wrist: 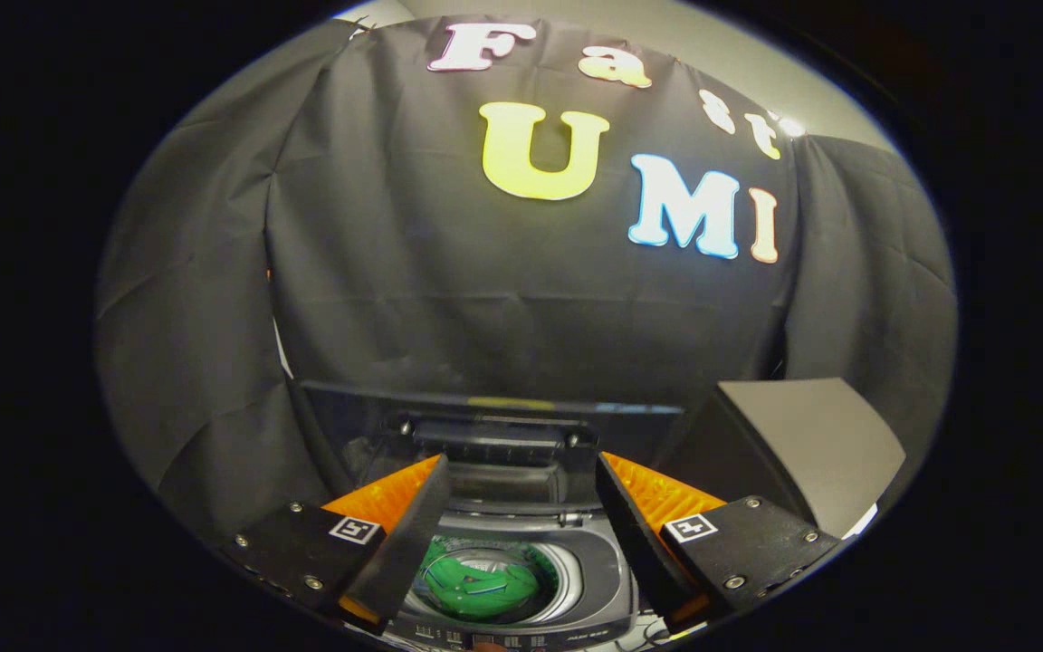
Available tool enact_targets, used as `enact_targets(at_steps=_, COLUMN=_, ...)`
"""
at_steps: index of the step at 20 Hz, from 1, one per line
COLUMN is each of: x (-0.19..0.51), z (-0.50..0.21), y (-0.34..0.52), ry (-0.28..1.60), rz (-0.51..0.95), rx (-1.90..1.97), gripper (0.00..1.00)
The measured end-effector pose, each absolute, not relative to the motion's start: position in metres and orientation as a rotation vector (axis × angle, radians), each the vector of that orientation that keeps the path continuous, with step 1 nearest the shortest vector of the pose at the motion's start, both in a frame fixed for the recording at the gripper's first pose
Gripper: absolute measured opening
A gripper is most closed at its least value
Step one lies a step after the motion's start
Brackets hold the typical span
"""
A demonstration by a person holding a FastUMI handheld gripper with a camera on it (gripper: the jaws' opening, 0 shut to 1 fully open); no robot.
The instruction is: Put the clothes into the washing machine and then close the washing machine lid.
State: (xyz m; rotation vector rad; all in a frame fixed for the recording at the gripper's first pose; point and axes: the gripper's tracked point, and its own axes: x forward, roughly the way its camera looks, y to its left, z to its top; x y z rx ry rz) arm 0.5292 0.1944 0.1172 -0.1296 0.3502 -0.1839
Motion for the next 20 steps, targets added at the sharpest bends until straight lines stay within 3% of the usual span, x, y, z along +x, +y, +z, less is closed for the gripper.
enact_targets(at_steps=6, x=0.589, z=0.143, y=0.17, ry=0.344, rz=-0.196, rx=-0.124, gripper=0.98)
enact_targets(at_steps=20, x=0.682, z=0.091, y=0.143, ry=0.497, rz=-0.153, rx=-0.067, gripper=0.98)
